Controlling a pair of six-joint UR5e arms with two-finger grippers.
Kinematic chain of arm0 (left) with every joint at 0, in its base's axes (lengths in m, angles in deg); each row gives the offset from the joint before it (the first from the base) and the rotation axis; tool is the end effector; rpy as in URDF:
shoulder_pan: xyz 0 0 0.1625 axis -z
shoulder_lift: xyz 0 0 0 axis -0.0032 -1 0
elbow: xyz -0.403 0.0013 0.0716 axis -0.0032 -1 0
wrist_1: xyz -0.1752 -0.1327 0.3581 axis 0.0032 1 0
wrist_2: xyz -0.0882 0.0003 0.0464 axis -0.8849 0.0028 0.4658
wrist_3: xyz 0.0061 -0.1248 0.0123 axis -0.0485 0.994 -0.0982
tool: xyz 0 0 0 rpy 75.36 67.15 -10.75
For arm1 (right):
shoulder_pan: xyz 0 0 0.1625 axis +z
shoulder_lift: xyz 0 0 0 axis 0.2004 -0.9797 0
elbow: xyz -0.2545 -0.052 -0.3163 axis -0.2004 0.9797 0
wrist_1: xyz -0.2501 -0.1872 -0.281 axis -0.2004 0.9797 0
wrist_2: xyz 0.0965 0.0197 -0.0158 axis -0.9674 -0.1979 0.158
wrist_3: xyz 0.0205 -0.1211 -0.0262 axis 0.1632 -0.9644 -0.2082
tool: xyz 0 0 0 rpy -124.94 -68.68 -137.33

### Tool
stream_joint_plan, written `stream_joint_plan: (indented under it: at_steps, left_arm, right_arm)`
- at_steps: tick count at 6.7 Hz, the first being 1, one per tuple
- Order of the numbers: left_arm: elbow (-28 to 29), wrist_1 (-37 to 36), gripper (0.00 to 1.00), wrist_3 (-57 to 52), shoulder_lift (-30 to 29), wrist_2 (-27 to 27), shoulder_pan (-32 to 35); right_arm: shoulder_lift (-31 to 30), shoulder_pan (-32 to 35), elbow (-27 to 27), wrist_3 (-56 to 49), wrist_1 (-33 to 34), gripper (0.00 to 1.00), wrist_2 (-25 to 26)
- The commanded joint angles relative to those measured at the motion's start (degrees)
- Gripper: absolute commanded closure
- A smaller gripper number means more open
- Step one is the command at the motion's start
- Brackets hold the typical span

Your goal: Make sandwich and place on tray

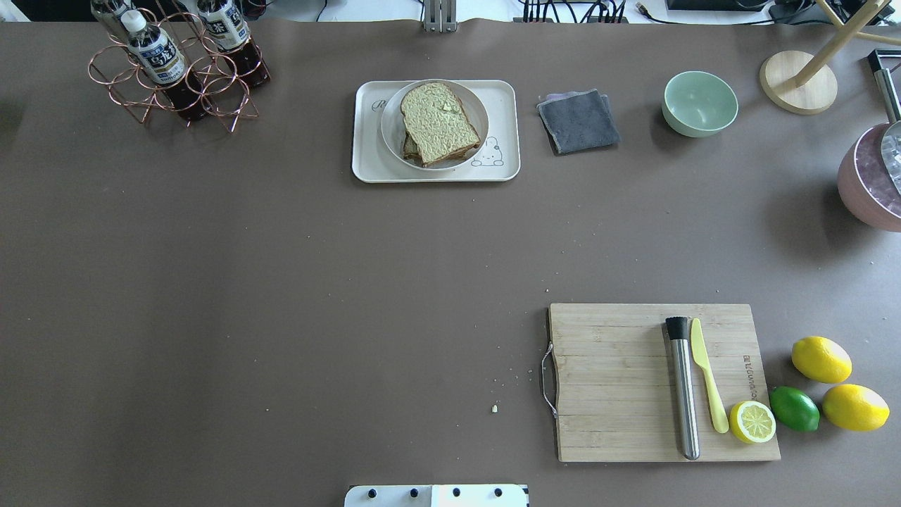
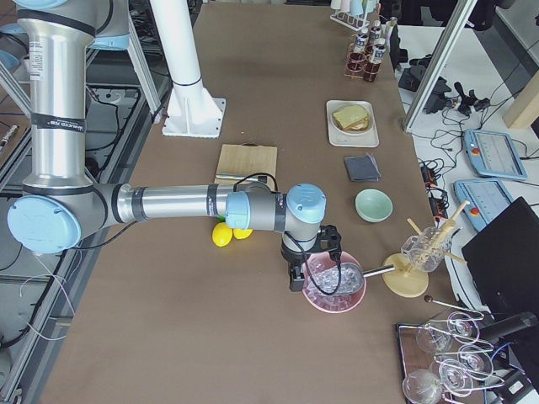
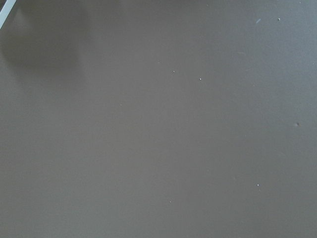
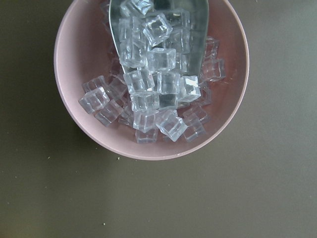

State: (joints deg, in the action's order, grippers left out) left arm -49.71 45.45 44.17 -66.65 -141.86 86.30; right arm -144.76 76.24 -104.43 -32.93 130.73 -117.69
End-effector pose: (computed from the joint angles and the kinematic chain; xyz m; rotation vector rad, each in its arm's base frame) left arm -0.0180 -0.4193 0.6287 0.1753 0.7902 0.2218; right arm 0.0348 -0.4688 0.6360 0.0199 -0.6961 -0.1346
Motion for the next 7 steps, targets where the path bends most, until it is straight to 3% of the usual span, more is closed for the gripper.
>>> stream_joint_plan:
  at_steps: [1, 7]
  left_arm:
    - [-0.6, -0.1, 0.03, 0.6, 0.0, -0.1, 0.0]
    - [-0.7, -0.2, 0.03, 0.6, 0.2, -0.1, 0.0]
  right_arm:
    - [0.3, -0.1, 0.1, 0.1, 0.1, 0.0, -0.1]
    - [-0.9, -0.1, -0.6, 0.0, 0.1, 0.0, -0.4]
